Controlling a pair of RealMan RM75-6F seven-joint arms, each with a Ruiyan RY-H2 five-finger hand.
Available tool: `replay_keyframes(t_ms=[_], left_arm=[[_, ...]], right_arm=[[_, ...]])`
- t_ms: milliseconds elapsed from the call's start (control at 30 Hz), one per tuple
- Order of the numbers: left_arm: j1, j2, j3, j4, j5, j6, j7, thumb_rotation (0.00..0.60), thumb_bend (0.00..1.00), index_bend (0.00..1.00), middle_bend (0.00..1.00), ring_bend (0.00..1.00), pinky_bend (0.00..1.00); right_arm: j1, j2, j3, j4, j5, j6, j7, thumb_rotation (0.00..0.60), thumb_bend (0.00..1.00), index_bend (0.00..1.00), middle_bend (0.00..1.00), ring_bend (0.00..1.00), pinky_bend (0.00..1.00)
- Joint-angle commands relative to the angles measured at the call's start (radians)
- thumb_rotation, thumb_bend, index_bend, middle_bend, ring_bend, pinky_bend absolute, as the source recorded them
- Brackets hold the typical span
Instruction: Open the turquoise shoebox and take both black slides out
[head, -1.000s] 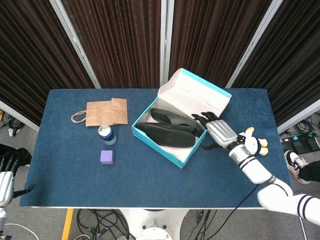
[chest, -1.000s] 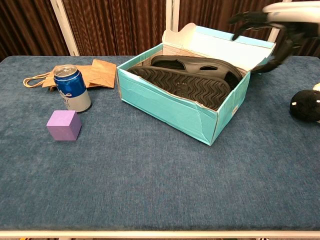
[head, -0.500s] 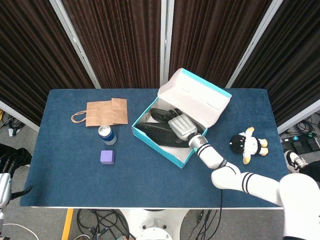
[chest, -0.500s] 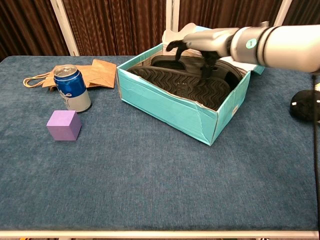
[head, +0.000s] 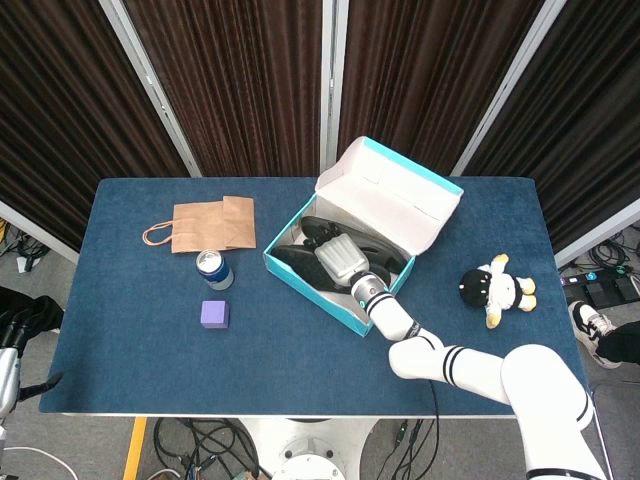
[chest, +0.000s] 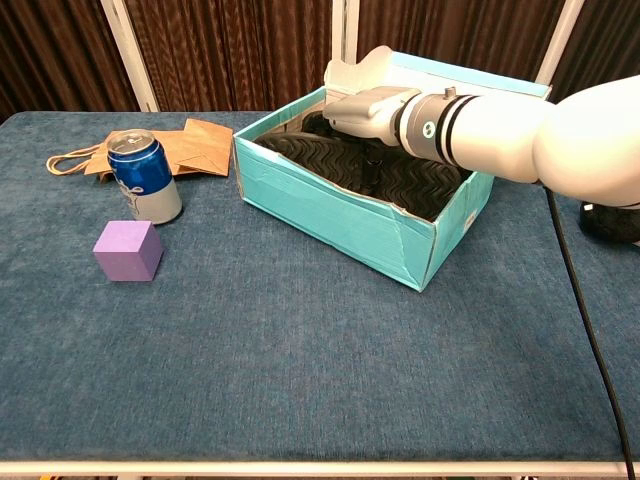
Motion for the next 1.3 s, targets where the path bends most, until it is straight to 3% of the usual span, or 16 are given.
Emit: replay_keyframes(t_ms=[33,167,367,700,933,1100,1300], left_arm=[[0.0,-0.001,0.0,0.002,0.001,0.0,-0.002,0.6,0.0,0.17,0.09,0.01,0.05],[0.002,-0.003,0.001,0.005,0.001,0.0,-0.004,0.6,0.0,0.17,0.09,0.01,0.05],[0.001,-0.004,0.001,0.006,0.001,-0.006,-0.005,0.6,0.0,0.17,0.09,0.01,0.05],[-0.003,-0.004,0.0,0.005,0.001,-0.013,-0.005,0.6,0.0,0.17,0.09,0.01,0.05],[-0.003,-0.003,-0.001,0.004,0.004,-0.011,-0.005,0.6,0.0,0.17,0.09,0.01,0.05],[-0.002,-0.002,-0.001,0.0,0.006,-0.007,-0.003,0.6,0.0,0.17,0.09,0.01,0.05],[0.003,0.001,0.0,-0.004,0.007,0.002,-0.002,0.6,0.0,0.17,0.09,0.01,0.05]], right_arm=[[-0.003,-0.012,0.005,0.007,-0.035,0.025,0.023,0.6,0.25,0.34,0.29,0.01,0.0],[-0.023,-0.015,0.008,0.009,-0.124,0.068,0.089,0.6,0.4,0.6,0.43,0.13,0.03],[-0.067,0.009,0.02,0.0,-0.254,0.145,0.225,0.6,0.44,0.71,0.52,0.22,0.06],[-0.111,0.107,0.059,-0.108,-0.341,0.216,0.324,0.6,0.46,0.74,0.54,0.24,0.06],[-0.152,0.222,0.089,-0.303,-0.388,0.278,0.36,0.6,0.45,0.74,0.54,0.24,0.06],[-0.168,0.289,0.095,-0.478,-0.398,0.258,0.412,0.6,0.45,0.73,0.54,0.24,0.06],[-0.149,0.308,0.083,-0.647,-0.352,0.152,0.464,0.6,0.44,0.72,0.54,0.24,0.04]])
